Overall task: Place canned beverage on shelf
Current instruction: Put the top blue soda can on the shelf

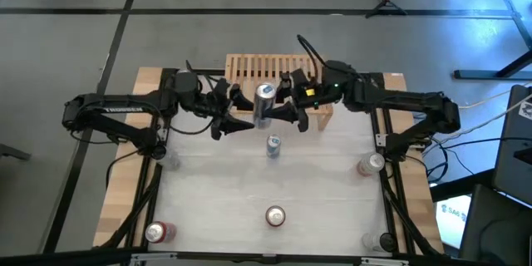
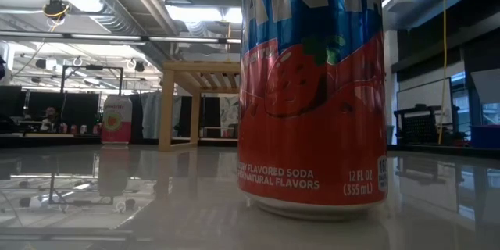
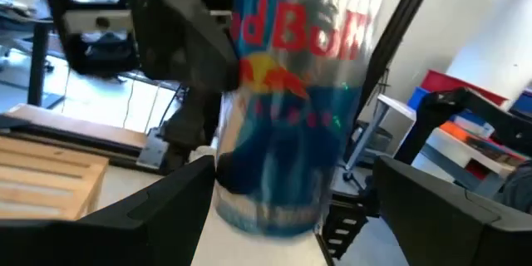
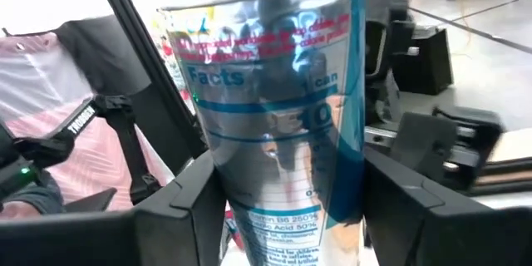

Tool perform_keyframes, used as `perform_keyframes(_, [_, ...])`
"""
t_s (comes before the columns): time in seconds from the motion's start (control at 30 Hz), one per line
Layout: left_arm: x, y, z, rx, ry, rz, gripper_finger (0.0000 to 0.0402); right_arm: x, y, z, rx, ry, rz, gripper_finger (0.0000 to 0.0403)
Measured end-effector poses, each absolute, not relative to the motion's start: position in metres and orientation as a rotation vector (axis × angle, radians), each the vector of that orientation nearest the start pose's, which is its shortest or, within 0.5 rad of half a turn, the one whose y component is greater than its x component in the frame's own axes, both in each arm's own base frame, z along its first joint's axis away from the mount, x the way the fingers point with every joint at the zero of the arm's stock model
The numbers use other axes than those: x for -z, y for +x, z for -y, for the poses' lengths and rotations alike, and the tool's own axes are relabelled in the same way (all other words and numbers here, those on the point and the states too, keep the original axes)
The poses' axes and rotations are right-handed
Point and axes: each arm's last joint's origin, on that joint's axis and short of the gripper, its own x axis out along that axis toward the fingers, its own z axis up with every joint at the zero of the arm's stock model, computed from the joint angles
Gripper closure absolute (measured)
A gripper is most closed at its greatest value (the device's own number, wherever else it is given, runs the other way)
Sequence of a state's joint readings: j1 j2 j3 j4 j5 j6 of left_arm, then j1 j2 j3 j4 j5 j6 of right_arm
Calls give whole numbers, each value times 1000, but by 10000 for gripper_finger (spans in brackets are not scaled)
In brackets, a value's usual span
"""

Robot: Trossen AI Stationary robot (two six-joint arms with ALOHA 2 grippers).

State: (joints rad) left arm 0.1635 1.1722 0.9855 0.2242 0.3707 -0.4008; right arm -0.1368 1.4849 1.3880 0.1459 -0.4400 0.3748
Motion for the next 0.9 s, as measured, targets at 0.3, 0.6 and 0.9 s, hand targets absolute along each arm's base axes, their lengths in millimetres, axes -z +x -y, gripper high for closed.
perform_keyframes(0.3, [-363, 278, -33, 296, -380, -11, 79, -398, 354, 35, -372, 388, 11, 198])
perform_keyframes(0.6, [-361, 281, -33, 302, -382, -5, 134, -401, 354, 35, -364, 374, 35, 198])
perform_keyframes(0.9, [-361, 277, -36, 186, -366, -13, 201, -404, 347, 39, -326, 352, 20, 128])
